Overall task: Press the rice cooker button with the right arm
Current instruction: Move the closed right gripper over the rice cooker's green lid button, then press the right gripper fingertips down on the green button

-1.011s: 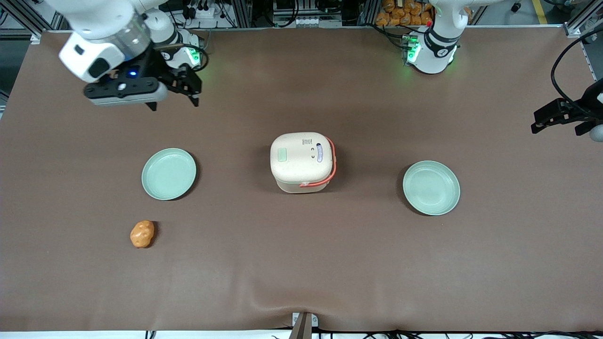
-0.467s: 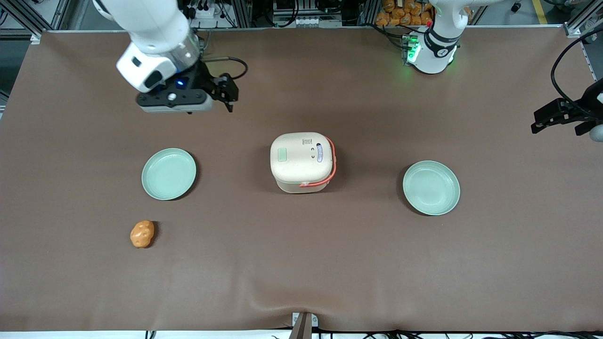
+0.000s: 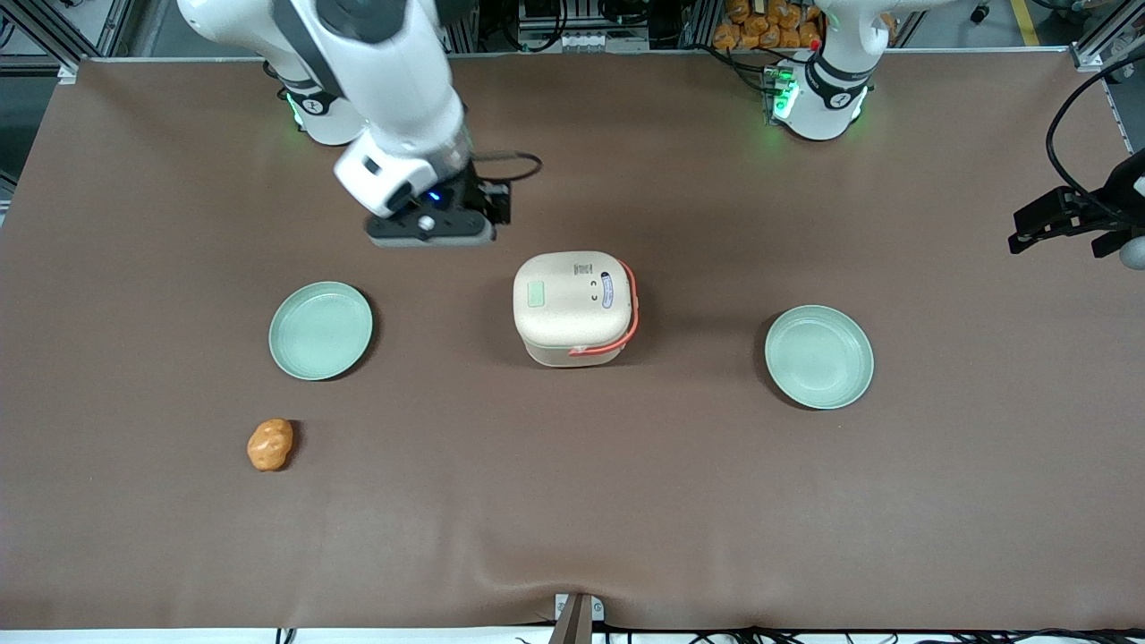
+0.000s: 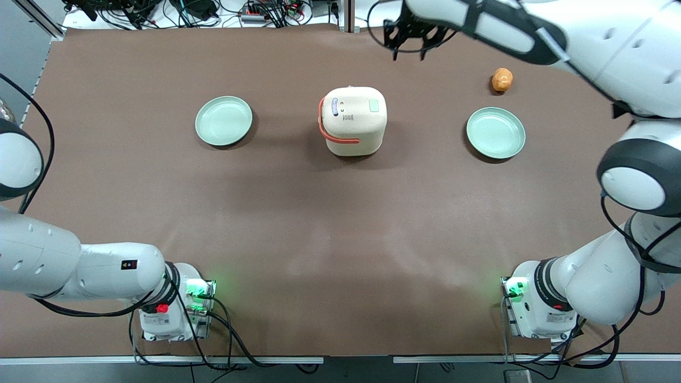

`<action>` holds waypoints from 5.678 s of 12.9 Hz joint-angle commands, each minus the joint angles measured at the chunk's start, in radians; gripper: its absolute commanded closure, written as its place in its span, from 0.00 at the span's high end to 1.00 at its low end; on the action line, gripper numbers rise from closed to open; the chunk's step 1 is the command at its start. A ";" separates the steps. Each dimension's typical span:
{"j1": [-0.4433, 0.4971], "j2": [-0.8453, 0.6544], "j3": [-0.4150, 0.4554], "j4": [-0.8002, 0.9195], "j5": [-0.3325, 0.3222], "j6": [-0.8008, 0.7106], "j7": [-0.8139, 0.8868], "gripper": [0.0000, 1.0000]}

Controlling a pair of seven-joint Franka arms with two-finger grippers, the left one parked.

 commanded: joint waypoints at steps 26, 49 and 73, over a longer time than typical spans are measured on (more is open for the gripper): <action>0.100 0.192 -0.014 -0.001 -0.017 0.162 0.169 0.09; 0.084 0.198 -0.015 -0.110 -0.040 0.291 0.168 0.09; 0.089 0.213 -0.015 -0.127 -0.038 0.339 0.163 0.11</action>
